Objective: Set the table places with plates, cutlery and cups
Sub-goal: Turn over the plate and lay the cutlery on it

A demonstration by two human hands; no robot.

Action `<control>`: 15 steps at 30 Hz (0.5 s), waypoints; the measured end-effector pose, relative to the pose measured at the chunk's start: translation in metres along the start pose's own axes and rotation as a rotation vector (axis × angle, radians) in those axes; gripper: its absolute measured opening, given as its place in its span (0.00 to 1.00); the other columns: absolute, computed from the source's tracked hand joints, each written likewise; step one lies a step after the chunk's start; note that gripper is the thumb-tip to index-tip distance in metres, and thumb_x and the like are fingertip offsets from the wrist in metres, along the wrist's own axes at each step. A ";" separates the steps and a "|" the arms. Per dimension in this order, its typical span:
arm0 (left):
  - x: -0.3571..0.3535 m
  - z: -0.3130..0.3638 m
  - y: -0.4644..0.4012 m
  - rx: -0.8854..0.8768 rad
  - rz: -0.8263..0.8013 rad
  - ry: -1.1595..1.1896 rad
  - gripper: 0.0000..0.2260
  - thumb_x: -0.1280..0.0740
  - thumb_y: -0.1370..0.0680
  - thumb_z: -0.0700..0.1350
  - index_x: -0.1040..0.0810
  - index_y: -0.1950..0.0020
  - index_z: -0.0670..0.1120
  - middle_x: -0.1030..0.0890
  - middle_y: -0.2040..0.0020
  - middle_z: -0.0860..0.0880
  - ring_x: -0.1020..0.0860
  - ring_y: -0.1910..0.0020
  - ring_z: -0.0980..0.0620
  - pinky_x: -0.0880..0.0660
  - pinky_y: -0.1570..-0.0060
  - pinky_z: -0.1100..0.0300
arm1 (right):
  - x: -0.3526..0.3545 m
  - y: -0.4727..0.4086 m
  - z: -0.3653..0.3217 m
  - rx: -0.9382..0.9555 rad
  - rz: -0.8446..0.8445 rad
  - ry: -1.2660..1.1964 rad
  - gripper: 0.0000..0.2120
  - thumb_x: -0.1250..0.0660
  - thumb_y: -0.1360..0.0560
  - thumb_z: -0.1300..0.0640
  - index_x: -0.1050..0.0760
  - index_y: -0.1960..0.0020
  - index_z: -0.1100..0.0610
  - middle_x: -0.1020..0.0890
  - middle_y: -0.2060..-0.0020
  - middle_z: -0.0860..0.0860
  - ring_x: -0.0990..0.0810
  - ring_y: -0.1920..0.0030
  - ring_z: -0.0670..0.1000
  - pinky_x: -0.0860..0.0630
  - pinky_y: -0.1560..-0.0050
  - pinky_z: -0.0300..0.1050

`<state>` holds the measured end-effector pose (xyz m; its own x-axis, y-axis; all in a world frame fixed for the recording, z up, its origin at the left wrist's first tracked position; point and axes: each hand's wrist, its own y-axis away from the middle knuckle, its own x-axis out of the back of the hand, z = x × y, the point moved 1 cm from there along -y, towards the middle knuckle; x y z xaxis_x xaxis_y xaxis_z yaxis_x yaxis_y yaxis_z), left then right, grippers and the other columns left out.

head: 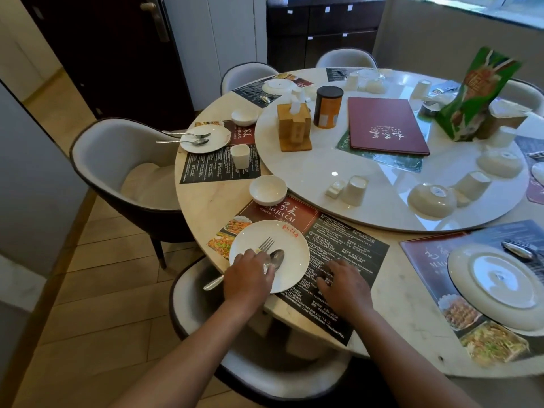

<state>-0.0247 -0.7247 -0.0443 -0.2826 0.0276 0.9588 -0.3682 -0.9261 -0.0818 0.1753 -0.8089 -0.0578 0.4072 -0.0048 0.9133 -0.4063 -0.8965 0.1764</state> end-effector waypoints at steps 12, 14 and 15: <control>-0.002 0.123 -0.137 -0.162 -0.002 -0.003 0.14 0.35 0.20 0.55 0.20 0.39 0.50 0.18 0.47 0.48 0.20 0.46 0.46 0.24 0.53 0.52 | 0.065 -0.101 0.062 -0.097 0.196 -0.055 0.22 0.34 0.23 0.44 0.25 0.32 0.53 0.23 0.35 0.51 0.26 0.36 0.55 0.26 0.41 0.51; -0.005 0.141 -0.165 -0.169 -0.032 -0.030 0.16 0.35 0.20 0.53 0.23 0.33 0.50 0.19 0.44 0.47 0.21 0.44 0.45 0.24 0.51 0.51 | 0.072 -0.122 0.070 -0.092 0.187 -0.063 0.23 0.34 0.23 0.46 0.25 0.32 0.53 0.24 0.34 0.51 0.27 0.35 0.55 0.27 0.39 0.52; -0.007 0.148 -0.176 -0.180 -0.053 -0.058 0.17 0.35 0.20 0.51 0.25 0.31 0.50 0.20 0.42 0.47 0.22 0.43 0.44 0.24 0.50 0.50 | 0.074 -0.131 0.072 -0.087 0.187 -0.060 0.23 0.34 0.23 0.46 0.25 0.31 0.53 0.24 0.34 0.50 0.27 0.34 0.55 0.27 0.38 0.52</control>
<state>0.1732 -0.6171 0.0038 -0.2095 0.0479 0.9766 -0.5350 -0.8417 -0.0734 0.3173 -0.7237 -0.0392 0.3652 -0.1961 0.9100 -0.5475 -0.8358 0.0396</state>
